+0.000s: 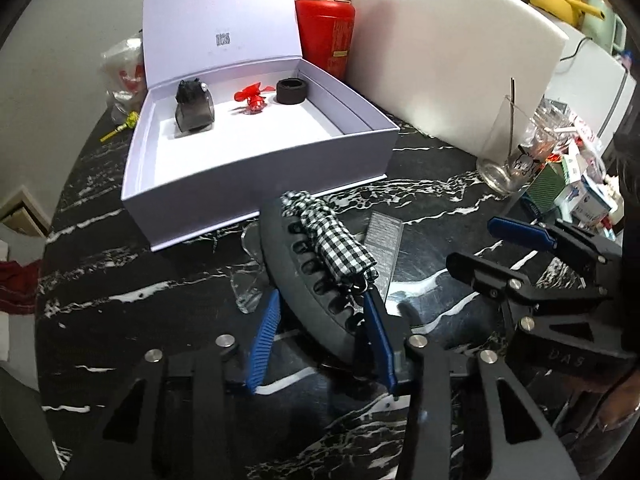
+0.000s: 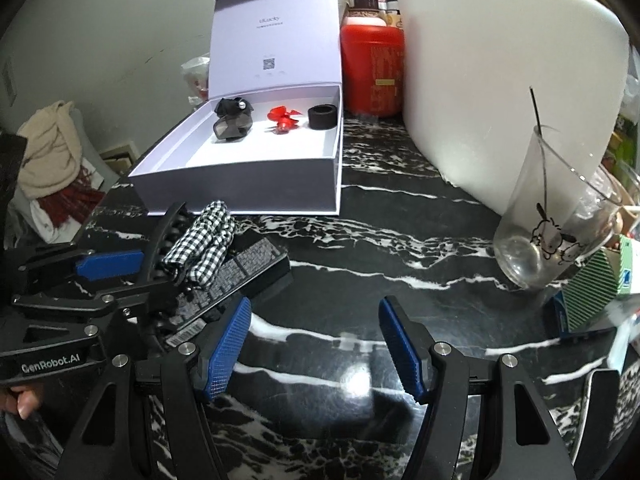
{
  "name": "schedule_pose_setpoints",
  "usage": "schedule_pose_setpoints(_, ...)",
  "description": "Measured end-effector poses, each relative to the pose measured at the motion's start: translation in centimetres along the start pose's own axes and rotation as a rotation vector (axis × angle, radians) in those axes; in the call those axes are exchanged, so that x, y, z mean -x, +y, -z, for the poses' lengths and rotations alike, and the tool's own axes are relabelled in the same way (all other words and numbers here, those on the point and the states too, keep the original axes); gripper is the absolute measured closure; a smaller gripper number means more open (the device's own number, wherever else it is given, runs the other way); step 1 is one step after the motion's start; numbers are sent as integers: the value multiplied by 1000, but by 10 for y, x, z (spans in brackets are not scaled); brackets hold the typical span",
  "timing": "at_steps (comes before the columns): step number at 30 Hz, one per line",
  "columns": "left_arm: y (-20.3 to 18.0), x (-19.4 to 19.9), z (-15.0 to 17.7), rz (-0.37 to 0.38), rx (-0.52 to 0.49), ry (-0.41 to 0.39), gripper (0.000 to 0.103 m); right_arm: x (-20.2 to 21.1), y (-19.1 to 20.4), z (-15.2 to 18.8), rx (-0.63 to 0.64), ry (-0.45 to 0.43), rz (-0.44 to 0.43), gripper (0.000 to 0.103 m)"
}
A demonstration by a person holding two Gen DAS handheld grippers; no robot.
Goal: Organize rigid objects
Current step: 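Grasp the black comb with the left tool while the right tool grasps the black printed box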
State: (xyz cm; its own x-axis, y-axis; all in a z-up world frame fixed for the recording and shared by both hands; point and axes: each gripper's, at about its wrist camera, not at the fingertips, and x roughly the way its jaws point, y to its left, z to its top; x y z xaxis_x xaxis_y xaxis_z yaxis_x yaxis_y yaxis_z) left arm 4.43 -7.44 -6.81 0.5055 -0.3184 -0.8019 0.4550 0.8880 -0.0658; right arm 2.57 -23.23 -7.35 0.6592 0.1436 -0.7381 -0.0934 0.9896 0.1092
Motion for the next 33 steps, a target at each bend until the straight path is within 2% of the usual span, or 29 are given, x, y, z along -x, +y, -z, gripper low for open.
schedule_pose_setpoints(7, 13, 8, 10, -13, 17, 25, 62, -10, 17, -5, 21, 11, -61, 36)
schedule_pose_setpoints(12, 26, 18, 21, -106, 15, 19, 62, -22, 33, -3, 29, 53, -92, 36)
schedule_pose_setpoints(16, 40, 20, 32, -127, 37, 41, 62, -27, 45, 2, 57, 76, -119, 36)
schedule_pose_setpoints(20, 50, 19, 39, -113, 70, 46, 62, -26, 48, 7, 34, 100, -93, 31)
schedule_pose_setpoints(22, 52, 20, 41, -100, 83, 35, 62, -23, 47, 9, 2, 103, -80, 24)
schedule_pose_setpoints(27, 51, 18, 40, -45, 103, 15, 62, -22, 43, 16, -66, 122, -143, 23)
schedule_pose_setpoints(33, 48, 22, 38, -68, 82, -9, 62, -30, 47, 8, -88, 120, -135, 23)
